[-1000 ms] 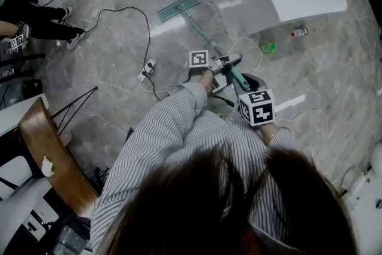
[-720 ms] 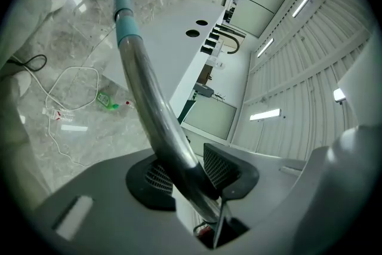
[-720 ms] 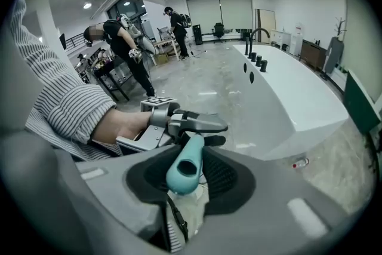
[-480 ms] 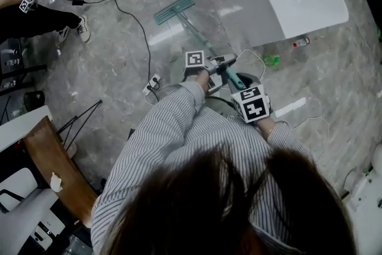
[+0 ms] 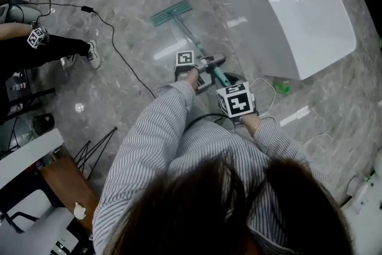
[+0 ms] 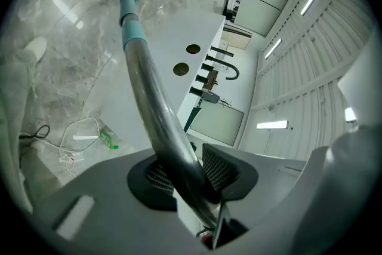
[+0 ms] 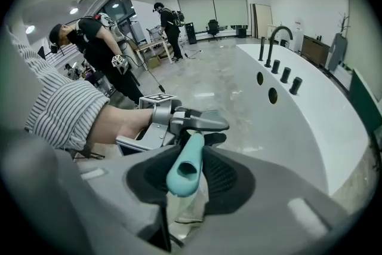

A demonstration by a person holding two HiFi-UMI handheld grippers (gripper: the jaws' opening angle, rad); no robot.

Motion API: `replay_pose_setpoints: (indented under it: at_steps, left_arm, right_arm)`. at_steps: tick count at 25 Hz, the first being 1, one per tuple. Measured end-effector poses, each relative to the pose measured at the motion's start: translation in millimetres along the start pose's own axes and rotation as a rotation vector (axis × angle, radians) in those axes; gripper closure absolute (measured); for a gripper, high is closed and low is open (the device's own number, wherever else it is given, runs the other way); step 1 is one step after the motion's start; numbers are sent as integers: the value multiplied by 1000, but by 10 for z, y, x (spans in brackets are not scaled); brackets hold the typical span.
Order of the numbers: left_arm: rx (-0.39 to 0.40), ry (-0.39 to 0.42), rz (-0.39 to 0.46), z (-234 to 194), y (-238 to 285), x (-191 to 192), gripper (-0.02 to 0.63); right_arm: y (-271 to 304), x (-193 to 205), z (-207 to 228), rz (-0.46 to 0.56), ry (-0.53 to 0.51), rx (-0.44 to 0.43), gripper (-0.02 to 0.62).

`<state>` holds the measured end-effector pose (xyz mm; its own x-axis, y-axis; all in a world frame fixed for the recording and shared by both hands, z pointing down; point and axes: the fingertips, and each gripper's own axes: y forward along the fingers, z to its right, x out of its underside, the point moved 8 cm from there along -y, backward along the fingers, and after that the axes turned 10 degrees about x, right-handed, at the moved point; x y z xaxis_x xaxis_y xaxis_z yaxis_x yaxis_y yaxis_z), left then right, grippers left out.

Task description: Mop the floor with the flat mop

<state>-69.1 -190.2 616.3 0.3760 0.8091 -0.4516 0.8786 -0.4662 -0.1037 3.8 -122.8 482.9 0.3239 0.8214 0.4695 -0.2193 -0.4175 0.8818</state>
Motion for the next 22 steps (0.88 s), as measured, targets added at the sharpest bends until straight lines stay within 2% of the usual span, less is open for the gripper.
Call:
replay_pose_setpoints:
  at_steps: [6, 11, 16, 22]
  left_arm:
    - [-65, 33, -13, 676, -114, -1420, 479]
    - [-97, 94, 4, 975, -175, -2455, 476]
    - [-51, 83, 64, 1298, -70, -2966, 477]
    - [-35, 68, 49, 1300, 9, -3175, 480]
  right_arm:
    - [816, -1334, -261, -12, 11, -6, 480]
    - [1380, -2187, -353, -15, 47, -6, 482]
    - [1723, -2725, -306, -18, 30, 6, 482]
    - [1852, -2915, -250, 5, -24, 37, 484]
